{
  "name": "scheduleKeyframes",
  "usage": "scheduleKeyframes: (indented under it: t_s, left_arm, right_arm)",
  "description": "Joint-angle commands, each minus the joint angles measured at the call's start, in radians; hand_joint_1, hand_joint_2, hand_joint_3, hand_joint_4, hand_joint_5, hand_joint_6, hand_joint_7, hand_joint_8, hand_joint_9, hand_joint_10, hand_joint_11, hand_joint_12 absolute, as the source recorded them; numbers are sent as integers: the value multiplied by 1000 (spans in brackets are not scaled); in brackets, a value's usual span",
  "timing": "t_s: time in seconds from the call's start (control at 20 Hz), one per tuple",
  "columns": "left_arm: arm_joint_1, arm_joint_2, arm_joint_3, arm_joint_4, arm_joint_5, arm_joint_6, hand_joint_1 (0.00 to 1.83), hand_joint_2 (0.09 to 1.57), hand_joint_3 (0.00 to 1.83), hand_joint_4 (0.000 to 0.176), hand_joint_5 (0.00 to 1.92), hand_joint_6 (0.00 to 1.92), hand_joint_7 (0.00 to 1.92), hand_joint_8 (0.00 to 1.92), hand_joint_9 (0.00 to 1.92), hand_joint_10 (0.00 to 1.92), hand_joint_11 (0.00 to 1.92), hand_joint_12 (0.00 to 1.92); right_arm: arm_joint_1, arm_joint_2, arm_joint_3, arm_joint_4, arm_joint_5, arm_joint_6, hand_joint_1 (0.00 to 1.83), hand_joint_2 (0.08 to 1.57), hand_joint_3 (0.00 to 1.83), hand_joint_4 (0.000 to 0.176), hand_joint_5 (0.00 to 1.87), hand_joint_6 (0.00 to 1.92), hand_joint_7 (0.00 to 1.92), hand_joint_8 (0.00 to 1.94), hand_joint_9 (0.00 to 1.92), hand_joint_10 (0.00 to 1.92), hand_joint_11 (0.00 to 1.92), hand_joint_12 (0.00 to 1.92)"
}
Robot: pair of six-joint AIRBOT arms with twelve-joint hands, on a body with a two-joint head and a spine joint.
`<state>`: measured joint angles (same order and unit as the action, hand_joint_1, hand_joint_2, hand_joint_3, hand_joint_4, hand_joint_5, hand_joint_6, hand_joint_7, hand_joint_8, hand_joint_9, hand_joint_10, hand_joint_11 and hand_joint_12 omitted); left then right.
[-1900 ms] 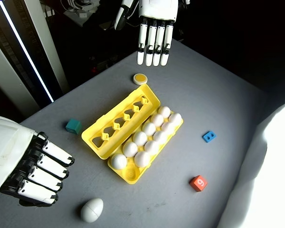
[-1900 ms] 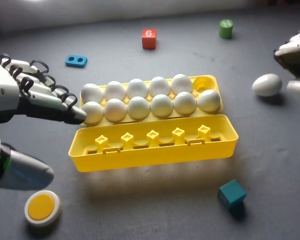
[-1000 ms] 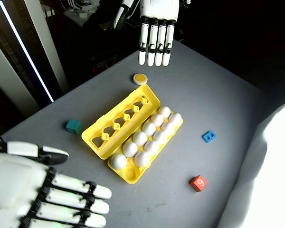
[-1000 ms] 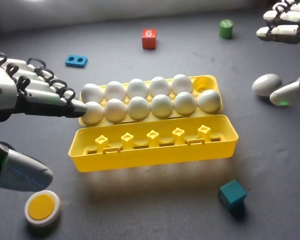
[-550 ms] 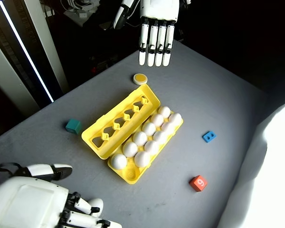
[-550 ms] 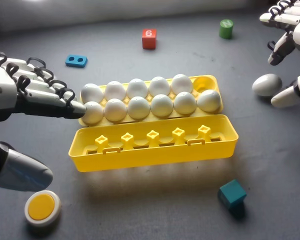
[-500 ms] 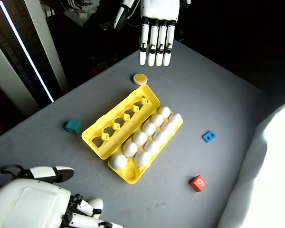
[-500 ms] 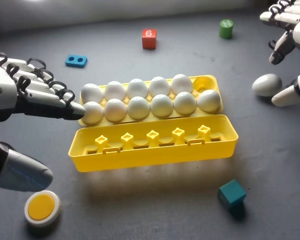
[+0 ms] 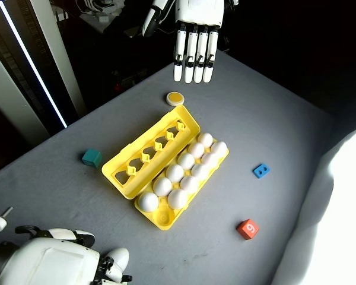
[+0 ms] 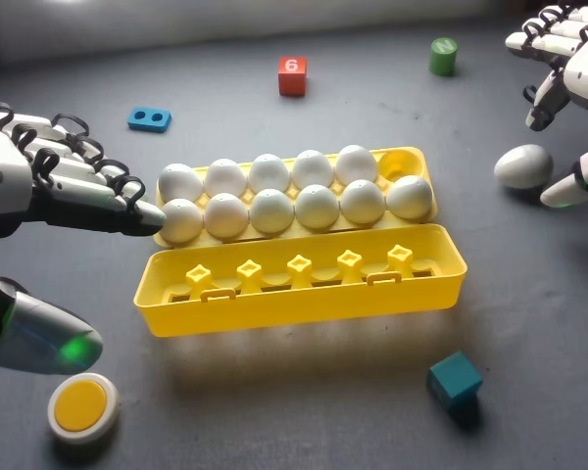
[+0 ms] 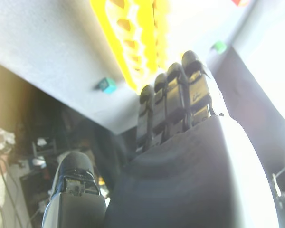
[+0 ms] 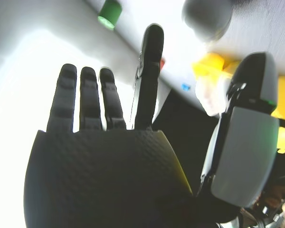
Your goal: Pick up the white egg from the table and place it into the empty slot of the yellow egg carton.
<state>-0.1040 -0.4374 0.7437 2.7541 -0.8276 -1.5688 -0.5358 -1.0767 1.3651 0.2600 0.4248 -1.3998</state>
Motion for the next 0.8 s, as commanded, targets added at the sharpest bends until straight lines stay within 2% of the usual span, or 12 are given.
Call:
scheduleKeyframes:
  t_s: [0.0, 0.05, 0.15, 0.2, 0.35, 0.4, 0.5, 0.55, 0.6, 0.65, 0.7, 0.75]
  left_arm:
    - [-13, 3, -4, -23, 73, -1, 0, 1129, 0, 0, 187, 0, 193, 1, 172, 2, 0, 359]
    - [-13, 3, -4, -23, 73, -1, 0, 1132, 0, 0, 171, 0, 173, 0, 158, 0, 0, 347]
    - [-14, 3, -4, -23, 73, -1, 0, 1133, 0, 0, 185, 4, 193, 6, 177, 6, 0, 382]
    - [-15, 3, -8, -24, 73, -1, 0, 1137, 0, 0, 176, 1, 186, 2, 167, 1, 0, 355]
    - [-16, 3, -10, -27, 73, -1, 0, 1133, 0, 0, 189, 2, 196, 1, 176, 1, 0, 386]
    - [-17, 3, -10, -26, 73, -1, 0, 1130, 0, 0, 184, 0, 185, 1, 160, 3, 0, 345]
    - [-17, 3, -9, -26, 73, -1, 0, 1134, 0, 0, 193, 1, 194, 2, 169, 3, 0, 361]
    - [-17, 3, -9, -25, 73, -1, 0, 1134, 0, 0, 193, 1, 194, 2, 169, 3, 0, 361]
    - [-17, 3, -7, -24, 73, -1, 0, 1133, 0, 0, 203, 3, 204, 4, 176, 4, 0, 376]
    - [-17, 3, -5, -24, 73, -1, 0, 1134, 0, 0, 189, 1, 188, 2, 162, 1, 0, 349]
    - [-16, 3, -3, -24, 73, -1, 0, 1134, 0, 0, 213, 2, 217, 4, 190, 3, 0, 425]
    - [-15, 3, 1, -23, 73, -1, 0, 1135, 0, 0, 176, 1, 169, 3, 144, 3, 0, 319]
  right_arm:
    - [1, 2, 8, -5, 113, 1, 609, 776, 8, 100, 871, 39, 0, 0, 0, 0, 0, 0]
    - [-1, -3, 11, -14, 114, 1, 616, 777, 8, 92, 876, 40, 0, 0, 0, 0, 0, 0]
    - [-1, -13, 16, -27, 114, 1, 632, 774, 5, 95, 884, 40, 0, 0, 0, 0, 0, 0]
    - [-1, -23, 22, -36, 115, 1, 665, 768, 2, 74, 903, 46, 0, 0, 0, 0, 0, 0]
    - [-6, -48, 48, -44, 115, 1, 599, 788, 10, 91, 862, 23, 0, 0, 0, 0, 0, 0]
    - [-6, -57, 61, -44, 115, 1, 625, 784, 7, 87, 869, 25, 0, 0, 0, 0, 0, 0]
    - [-5, -75, 84, -44, 115, 2, 603, 792, 9, 104, 869, 23, 0, 0, 0, 0, 0, 0]
    - [-5, -78, 88, -44, 116, 2, 603, 792, 9, 104, 869, 23, 0, 0, 0, 0, 0, 0]
    - [-5, -85, 97, -45, 117, 2, 634, 793, 9, 90, 874, 24, 0, 0, 0, 0, 0, 0]
    - [-6, -90, 103, -51, 114, 2, 633, 802, 12, 88, 872, 22, 0, 0, 0, 0, 0, 0]
    - [-6, -94, 107, -55, 114, 2, 609, 803, 12, 106, 875, 22, 0, 0, 0, 0, 0, 0]
    - [-7, -101, 111, -56, 114, 2, 630, 805, 10, 104, 905, 33, 0, 0, 0, 0, 0, 0]
